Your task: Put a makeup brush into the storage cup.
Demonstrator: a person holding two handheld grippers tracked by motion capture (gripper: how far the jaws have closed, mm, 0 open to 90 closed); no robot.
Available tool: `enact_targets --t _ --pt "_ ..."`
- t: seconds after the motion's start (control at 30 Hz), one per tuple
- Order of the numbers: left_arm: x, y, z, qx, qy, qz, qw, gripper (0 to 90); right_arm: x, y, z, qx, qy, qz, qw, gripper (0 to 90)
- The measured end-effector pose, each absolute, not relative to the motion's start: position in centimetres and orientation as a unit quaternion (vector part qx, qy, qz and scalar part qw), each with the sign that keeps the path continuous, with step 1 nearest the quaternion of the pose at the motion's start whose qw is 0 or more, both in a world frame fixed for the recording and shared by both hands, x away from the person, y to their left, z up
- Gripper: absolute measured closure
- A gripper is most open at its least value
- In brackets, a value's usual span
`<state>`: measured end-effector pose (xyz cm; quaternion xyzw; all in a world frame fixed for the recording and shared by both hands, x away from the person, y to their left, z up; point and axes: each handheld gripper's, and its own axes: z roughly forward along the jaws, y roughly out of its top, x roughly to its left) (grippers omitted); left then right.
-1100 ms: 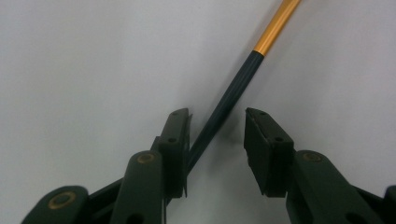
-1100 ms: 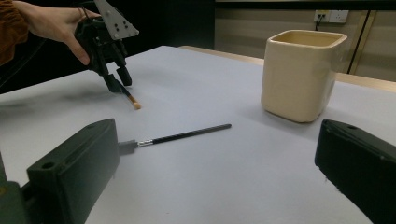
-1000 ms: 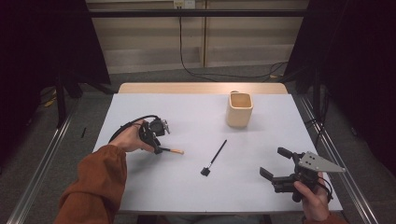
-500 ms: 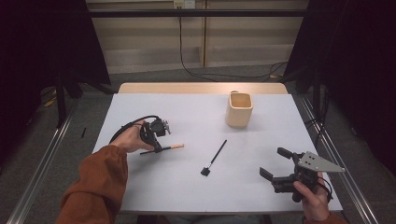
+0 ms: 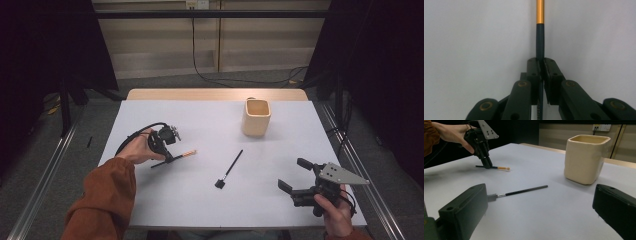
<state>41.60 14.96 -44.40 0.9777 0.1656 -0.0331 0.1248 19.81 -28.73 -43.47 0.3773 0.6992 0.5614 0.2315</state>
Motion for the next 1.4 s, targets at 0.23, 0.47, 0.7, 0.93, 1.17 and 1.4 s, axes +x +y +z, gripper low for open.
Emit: enact_targets --t 0.23,0.47,0.7,0.93,1.17,1.4 --pt "41.7 15.7 -43.3 0.966 0.19 -0.038 0.171 83.7 19.8 -28.7 -43.5 0.376 0.701 0.559 0.232 0.0" --pt "41.4 16.3 -42.5 0.956 0.209 -0.038 0.202 83.7 19.8 -28.7 -43.5 0.377 0.701 0.56 0.231 0.0" --pt "41.4 16.9 -41.2 0.94 0.223 -0.011 0.259 83.8 19.8 -28.7 -43.5 0.378 0.701 0.559 0.231 0.0" --pt "41.2 17.3 -40.3 0.925 0.234 0.006 0.298 83.7 19.8 -28.7 -43.5 0.376 0.702 0.56 0.23 0.0" --pt "40.9 18.1 -40.2 0.902 0.266 0.026 0.338 83.8 19.8 -28.7 -43.5 0.375 0.702 0.56 0.23 0.0" --pt "40.5 18.4 -39.8 0.894 0.269 0.026 0.359 83.7 19.8 -28.6 -43.5 0.374 0.703 0.559 0.232 0.0"
